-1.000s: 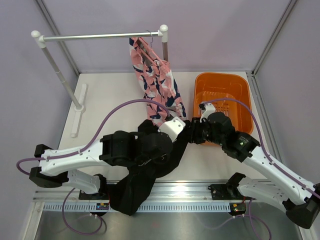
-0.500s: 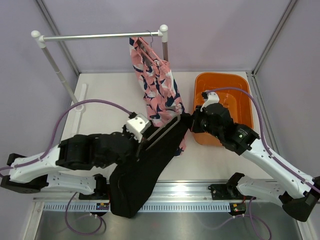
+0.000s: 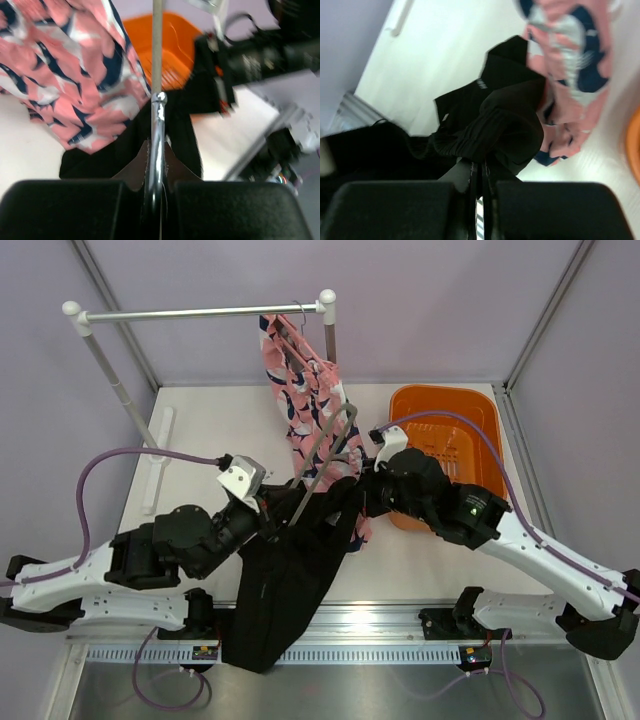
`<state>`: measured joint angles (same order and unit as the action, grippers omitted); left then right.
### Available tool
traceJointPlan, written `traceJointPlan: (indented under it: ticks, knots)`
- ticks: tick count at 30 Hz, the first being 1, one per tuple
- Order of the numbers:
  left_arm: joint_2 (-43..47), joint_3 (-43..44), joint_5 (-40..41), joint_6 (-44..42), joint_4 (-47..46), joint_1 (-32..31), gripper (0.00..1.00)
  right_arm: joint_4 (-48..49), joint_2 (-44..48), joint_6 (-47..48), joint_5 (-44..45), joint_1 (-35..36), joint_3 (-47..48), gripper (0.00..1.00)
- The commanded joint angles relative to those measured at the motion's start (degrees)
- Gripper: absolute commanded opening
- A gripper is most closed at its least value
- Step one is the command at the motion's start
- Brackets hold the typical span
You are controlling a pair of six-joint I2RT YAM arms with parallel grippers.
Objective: Remove the shorts from the hanger
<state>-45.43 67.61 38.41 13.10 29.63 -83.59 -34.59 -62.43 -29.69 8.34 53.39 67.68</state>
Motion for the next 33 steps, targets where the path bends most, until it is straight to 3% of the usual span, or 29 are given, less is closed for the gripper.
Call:
traceJointPlan:
  ticks: [1, 4, 10, 15, 19, 21, 22, 25, 26, 29, 33]
  knots:
    - [-0.1, -2.4, 12.6, -11.5, -27.1, 0.0, 0.00, -3.4, -0.4, 2.9, 2.3, 4.9, 7.6, 0.00]
    - [-1.1, -7.0, 15.3, -18.4, -42.1, 1.1, 0.00, -6.4, -3.0, 3.9, 5.1, 11.2, 13.4, 0.00]
    - [-4.1, -7.9, 18.5, -19.9, -52.6, 6.3, 0.00, -10.0, -7.4, 4.0, 9.8, 18.1, 18.3, 0.00]
    - [-3.6, -2.1, 17.6, -13.5, -39.1, 15.4, 0.00, -15.0, -3.6, 3.8, 16.3, 18.1, 23.4, 0.00]
    - [-2.4, 0.0, 16.3, -9.2, -32.1, 18.6, 0.00, -21.2, -1.0, 5.9, 35.1, 18.2, 36.8, 0.00]
    - [-1.6, -0.9, 16.1, -8.8, -30.2, 18.7, 0.00, -18.9, 0.9, 10.3, 42.9, 18.1, 40.2, 0.00]
    - [-0.8, -1.3, 15.8, -8.0, -29.7, 18.8, 0.00, -15.5, 1.8, 13.7, 49.4, 18.2, 40.9, 0.00]
    - [-0.2, -2.6, 15.9, -7.0, -26.8, 18.7, 0.00, 10.9, 6.1, 36.5, 61.3, 18.2, 36.3, 0.00]
    - [-0.1, -2.8, 16.2, -6.8, -26.1, 18.7, 0.00, 31.9, 7.0, 53.2, 62.8, 18.2, 34.3, 0.00]
    - [0.4, -4.6, 16.6, -6.2, -25.1, 18.8, 0.00, 61.6, 8.6, 74.6, 60.3, 18.1, 31.3, 0.00]
    - [0.1, -6.5, 15.8, -4.1, -24.7, 18.8, 0.00, 73.4, 4.8, 86.7, 52.8, 17.8, 36.2, 0.00]
